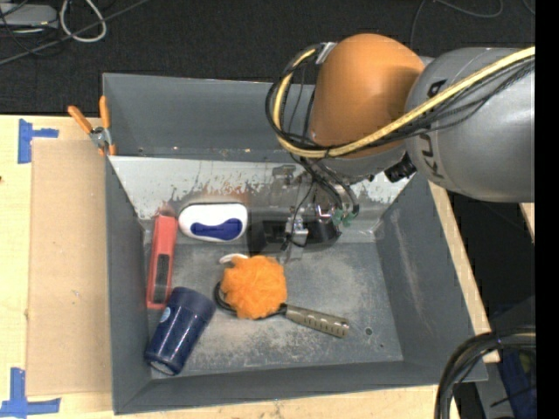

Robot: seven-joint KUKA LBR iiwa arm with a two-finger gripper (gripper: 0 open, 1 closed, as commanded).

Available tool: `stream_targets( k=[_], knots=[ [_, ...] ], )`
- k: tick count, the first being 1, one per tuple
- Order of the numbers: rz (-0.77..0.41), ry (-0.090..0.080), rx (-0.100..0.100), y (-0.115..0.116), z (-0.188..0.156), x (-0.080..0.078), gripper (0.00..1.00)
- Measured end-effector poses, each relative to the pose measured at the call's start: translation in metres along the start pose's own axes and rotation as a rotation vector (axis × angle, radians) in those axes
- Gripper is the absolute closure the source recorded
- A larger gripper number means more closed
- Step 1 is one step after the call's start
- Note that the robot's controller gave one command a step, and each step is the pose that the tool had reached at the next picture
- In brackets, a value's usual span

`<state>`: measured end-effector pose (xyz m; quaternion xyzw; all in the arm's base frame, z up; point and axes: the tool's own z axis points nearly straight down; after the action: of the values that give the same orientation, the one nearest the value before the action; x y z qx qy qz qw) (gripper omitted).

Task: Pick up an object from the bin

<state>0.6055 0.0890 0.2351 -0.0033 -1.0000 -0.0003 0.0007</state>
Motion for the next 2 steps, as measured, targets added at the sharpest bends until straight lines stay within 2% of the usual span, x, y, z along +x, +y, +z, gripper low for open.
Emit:
stream_targets(
  k=[1,2],
  knots=[
    [0.106,0.000,-0.001,-0.015,0.024,-0.003,0.00],
    [0.012,0.003,0.000,-0.032,0.029,0.045,0.00]
  ],
)
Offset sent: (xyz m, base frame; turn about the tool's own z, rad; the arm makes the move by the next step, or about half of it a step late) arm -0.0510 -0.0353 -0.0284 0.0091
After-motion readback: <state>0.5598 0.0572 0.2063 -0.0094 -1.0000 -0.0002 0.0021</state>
